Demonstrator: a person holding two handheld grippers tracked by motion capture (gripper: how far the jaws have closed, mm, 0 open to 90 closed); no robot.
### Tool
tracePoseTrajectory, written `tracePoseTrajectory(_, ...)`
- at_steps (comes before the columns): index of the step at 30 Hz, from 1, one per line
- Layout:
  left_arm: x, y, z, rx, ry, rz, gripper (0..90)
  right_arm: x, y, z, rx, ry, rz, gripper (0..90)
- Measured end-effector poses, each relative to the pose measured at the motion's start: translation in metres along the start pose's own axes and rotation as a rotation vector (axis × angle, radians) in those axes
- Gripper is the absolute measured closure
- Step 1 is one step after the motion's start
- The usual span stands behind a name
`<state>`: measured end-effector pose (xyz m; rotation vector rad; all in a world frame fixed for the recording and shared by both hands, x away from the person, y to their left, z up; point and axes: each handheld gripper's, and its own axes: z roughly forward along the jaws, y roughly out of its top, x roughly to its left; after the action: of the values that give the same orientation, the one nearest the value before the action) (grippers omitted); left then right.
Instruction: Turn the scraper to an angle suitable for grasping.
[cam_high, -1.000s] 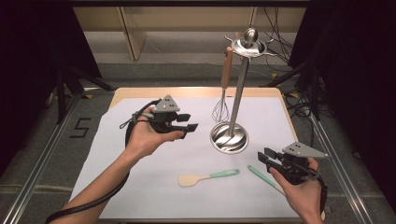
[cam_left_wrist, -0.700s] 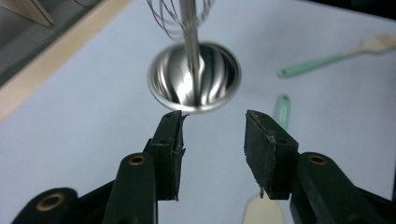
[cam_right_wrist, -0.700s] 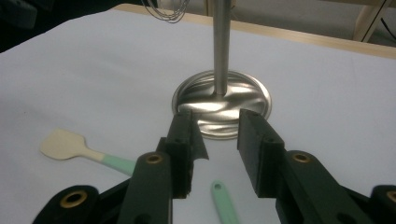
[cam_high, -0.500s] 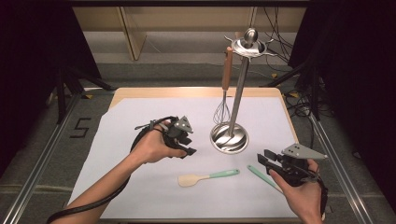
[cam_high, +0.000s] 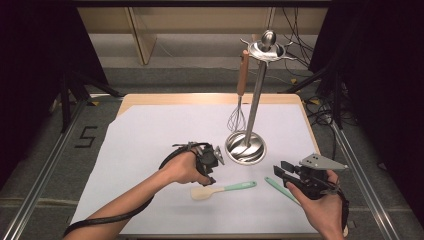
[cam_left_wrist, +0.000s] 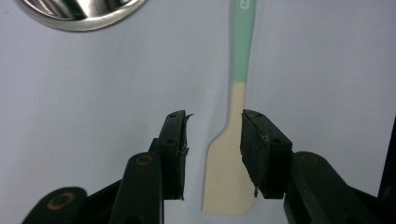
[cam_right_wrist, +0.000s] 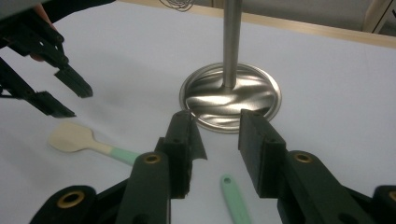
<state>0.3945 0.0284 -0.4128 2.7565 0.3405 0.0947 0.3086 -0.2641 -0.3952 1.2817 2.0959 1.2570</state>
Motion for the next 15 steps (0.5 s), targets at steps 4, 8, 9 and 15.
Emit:
tracePoseTrajectory(4,-0.005,0.006,0.018,0.049,-0.020,0.040,59.8,-0.001,0.000,0.000,-0.001,-0.020,-0.030,65.6)
tracePoseTrajectory(8,-0.009,0.012,0.028,0.076,-0.035,0.064,60.8,-0.001,0.000,0.000,0.001,-0.011,-0.023,65.6)
tracePoseTrajectory(9,-0.009,0.012,0.028,0.076,-0.035,0.064,60.8,-0.001,0.000,0.000,0.001,-0.011,-0.023,65.6)
tracePoseTrajectory(15,-0.012,0.019,0.037,0.091,-0.060,0.073,61.7,-0.001,-0.001,0.000,0.001,-0.004,-0.015,65.7)
